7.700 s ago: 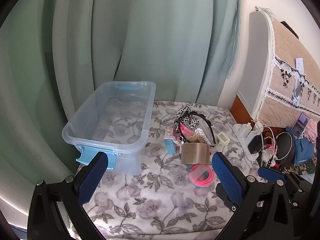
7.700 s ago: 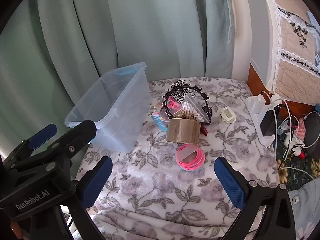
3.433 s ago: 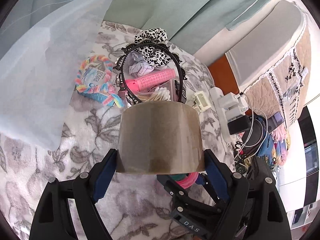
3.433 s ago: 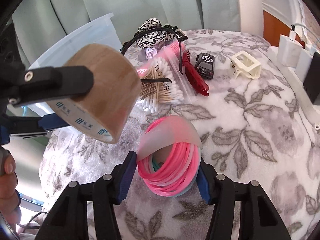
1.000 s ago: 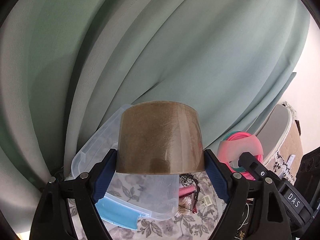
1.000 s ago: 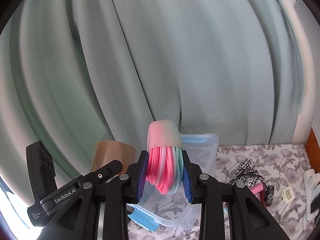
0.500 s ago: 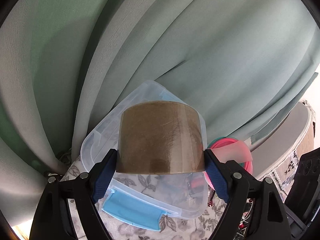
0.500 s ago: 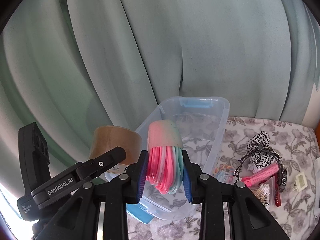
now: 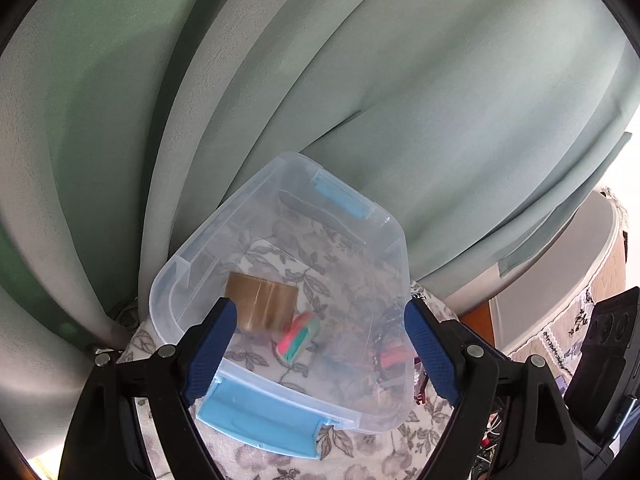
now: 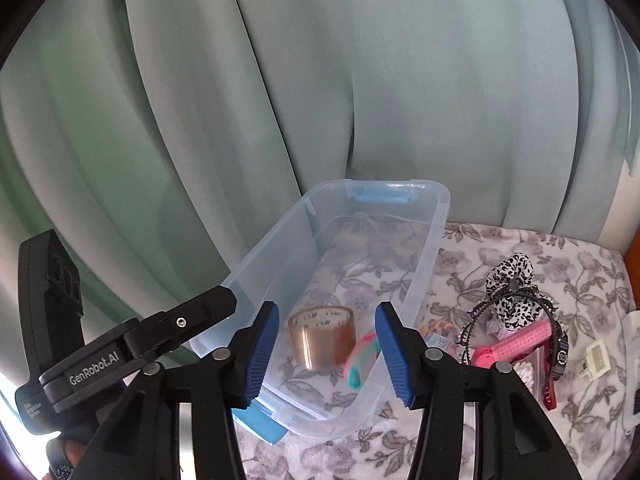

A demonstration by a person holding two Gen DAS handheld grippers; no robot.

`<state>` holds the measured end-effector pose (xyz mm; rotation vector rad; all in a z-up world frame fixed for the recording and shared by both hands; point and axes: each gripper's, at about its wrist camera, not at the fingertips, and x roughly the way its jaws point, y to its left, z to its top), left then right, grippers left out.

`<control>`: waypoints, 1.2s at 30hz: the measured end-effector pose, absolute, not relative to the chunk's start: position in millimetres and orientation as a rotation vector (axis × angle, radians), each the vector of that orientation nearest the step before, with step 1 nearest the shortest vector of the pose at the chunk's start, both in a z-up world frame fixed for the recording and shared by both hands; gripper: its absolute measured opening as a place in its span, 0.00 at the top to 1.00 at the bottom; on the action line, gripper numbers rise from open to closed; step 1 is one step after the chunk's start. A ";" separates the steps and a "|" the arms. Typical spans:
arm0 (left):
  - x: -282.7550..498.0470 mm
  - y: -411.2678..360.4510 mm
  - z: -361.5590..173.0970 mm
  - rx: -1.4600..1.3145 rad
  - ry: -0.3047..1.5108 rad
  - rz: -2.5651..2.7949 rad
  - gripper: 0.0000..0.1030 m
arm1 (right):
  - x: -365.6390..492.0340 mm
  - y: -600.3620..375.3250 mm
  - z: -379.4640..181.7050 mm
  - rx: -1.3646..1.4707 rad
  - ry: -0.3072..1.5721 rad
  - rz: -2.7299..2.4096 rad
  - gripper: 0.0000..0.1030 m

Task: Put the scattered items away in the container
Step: 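Withdraw both tools from the container toward the remaining items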

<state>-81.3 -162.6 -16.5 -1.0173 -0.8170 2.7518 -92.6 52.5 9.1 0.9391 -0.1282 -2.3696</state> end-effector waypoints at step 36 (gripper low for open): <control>-35.2 -79.1 50.6 -0.988 -0.442 2.737 0.16 | -23.8 166.9 38.0 0.810 -0.404 -2.475 0.32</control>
